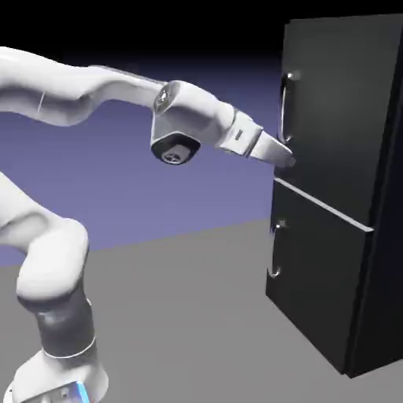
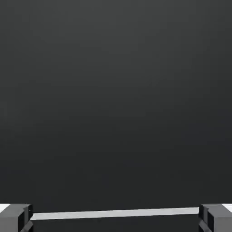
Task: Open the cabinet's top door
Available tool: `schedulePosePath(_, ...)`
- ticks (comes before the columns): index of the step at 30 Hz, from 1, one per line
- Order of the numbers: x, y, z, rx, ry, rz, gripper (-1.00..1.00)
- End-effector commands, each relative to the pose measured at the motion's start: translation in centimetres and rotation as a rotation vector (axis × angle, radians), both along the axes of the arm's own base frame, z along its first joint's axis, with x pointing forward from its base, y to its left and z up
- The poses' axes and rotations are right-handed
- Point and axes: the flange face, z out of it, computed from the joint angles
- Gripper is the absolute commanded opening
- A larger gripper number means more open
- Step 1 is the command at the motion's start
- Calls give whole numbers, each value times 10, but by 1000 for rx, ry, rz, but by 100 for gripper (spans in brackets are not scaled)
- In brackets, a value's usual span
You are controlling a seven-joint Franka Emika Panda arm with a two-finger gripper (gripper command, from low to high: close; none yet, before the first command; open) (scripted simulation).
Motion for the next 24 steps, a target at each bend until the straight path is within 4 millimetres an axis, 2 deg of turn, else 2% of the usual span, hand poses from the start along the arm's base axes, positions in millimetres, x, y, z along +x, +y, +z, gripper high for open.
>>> schedulePosePath(1,-1,0,3,1,-14,-1,0)
schedulePosePath(12,-7,15,26,-1,-164,-12,0)
schedulePosePath(24,-4,51,32,-16,-316,-17,0)
